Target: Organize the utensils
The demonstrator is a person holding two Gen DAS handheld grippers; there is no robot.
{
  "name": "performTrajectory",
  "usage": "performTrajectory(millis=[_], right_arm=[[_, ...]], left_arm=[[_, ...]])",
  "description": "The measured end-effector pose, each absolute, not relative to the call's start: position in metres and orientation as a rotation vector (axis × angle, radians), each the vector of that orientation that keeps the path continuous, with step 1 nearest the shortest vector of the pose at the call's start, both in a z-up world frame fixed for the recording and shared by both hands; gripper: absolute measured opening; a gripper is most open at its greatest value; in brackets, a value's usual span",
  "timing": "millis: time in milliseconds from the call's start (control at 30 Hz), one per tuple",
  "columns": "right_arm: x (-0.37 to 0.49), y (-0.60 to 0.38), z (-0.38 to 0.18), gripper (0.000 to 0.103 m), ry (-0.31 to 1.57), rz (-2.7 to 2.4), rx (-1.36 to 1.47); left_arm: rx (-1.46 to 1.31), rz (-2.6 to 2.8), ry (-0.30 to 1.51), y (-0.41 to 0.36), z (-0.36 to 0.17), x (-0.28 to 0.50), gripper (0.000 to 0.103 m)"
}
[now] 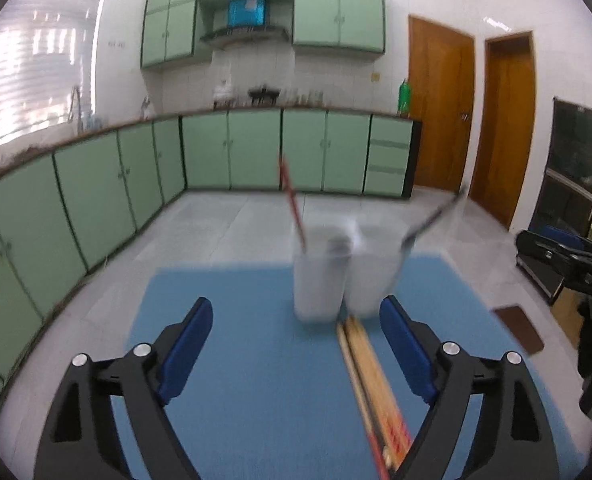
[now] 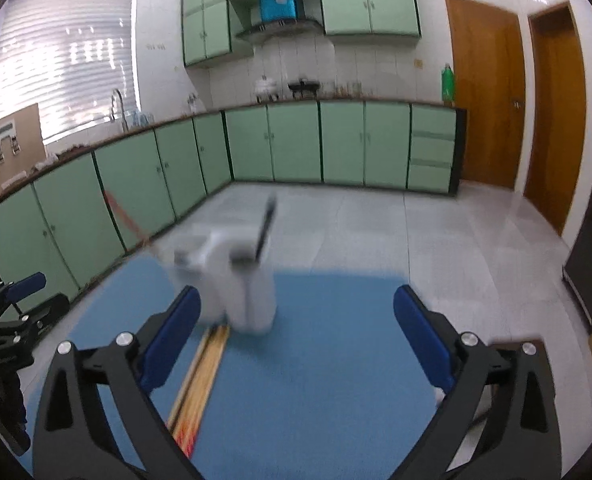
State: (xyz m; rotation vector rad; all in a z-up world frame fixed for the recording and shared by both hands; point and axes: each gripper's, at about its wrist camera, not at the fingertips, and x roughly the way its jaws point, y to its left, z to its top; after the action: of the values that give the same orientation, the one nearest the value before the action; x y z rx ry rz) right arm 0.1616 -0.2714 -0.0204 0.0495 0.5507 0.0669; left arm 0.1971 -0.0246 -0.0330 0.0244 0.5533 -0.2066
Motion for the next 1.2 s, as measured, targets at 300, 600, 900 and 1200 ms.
performTrajectory(millis=[300,600,900,1200], right_arm=[[0.117,-0.236,-0.122,0.094,0.784,0.081,0.098],[0.098,-0.191,-0.15,0.078,0.89,0.146,0.046],[0.095,-0.174,-0.161,0.075,0.933,0.169,-0.007],[0.094,-0.19,-0.161,0.07,0.932,0.102,-0.022]], left_arm=[[-0.021,-0.119,0.76,-0.004,-0.121,0.182,0.084],[0.026,-0.071,0.849,0.002,-0.153,0.17,0.085],[0.02,-0.059,0.865,0.005,-0.158,0.167,0.086],[0.023,-0.055,0.863,0.004,-0.157,0.167,0.088]])
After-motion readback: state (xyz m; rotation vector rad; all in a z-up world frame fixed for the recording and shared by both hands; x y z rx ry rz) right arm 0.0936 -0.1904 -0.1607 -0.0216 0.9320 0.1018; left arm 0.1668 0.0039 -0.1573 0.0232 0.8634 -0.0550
